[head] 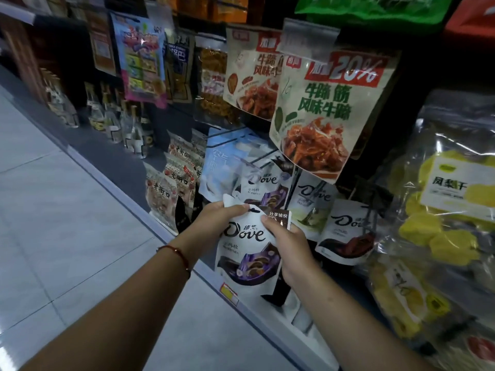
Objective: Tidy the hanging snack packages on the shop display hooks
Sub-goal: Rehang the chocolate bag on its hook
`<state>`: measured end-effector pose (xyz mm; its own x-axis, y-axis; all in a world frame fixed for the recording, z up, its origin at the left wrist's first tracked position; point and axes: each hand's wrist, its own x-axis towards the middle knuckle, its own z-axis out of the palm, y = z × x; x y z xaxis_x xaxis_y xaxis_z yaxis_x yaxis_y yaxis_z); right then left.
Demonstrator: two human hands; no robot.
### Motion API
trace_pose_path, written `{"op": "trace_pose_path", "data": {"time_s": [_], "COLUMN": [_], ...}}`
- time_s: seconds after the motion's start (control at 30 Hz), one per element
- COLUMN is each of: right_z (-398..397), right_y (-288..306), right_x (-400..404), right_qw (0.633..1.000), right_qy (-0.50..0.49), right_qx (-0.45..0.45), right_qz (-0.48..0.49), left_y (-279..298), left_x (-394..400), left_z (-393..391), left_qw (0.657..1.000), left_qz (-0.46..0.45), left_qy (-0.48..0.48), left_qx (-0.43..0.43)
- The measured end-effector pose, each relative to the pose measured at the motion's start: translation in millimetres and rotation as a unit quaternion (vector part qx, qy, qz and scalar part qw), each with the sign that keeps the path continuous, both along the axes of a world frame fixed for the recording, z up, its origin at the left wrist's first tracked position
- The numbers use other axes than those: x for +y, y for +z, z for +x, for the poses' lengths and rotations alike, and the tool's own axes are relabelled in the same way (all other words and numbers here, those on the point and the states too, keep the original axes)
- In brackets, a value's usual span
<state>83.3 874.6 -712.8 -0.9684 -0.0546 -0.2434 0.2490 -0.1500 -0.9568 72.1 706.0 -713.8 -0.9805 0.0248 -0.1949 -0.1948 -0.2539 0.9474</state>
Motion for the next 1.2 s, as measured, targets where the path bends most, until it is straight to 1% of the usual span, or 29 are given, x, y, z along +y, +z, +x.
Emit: {"op": "trace_pose_path", "data": {"time_s": [0.13, 0.23, 0.37, 0.47, 0.6, 0.73, 0.93, 1.2], "right_z": [-29, -54, -86, -106, -116, -116, -121, -133], "right_y": [-3, -7, -10, -8, -8, -5, -3, -7], "right_x": [-12, -20, -30, -30, -27, -28, -31, -34], "right_qw": [1.000, 0.999, 0.999, 0.998, 0.997, 0.995, 0.995, 0.987], "right_qy": [-0.022, -0.028, -0.047, -0.048, -0.023, -0.063, -0.083, -0.133], "right_qx": [0.002, 0.003, 0.004, 0.029, 0.067, 0.071, 0.054, 0.061], "right_qz": [0.019, 0.015, 0.009, 0.009, 0.012, 0.018, 0.023, 0.068], "left_y": [-11, -15, -16, -12, -5, -5, 2, -11], "left_x": [-10, -18, -19, -20, -29, -26, -15, -4], "left_z": [-31, -58, -91, -108, -113, -115, -118, -136], "left_qw": [0.999, 1.000, 0.998, 0.998, 0.998, 0.997, 0.993, 0.988], "left_qz": [0.013, -0.008, -0.019, -0.023, -0.021, -0.027, -0.041, -0.049], "left_qy": [0.027, 0.022, 0.055, 0.058, 0.032, 0.045, 0.088, 0.126], "left_qx": [-0.017, -0.003, 0.011, 0.028, 0.051, 0.055, 0.065, 0.076]}}
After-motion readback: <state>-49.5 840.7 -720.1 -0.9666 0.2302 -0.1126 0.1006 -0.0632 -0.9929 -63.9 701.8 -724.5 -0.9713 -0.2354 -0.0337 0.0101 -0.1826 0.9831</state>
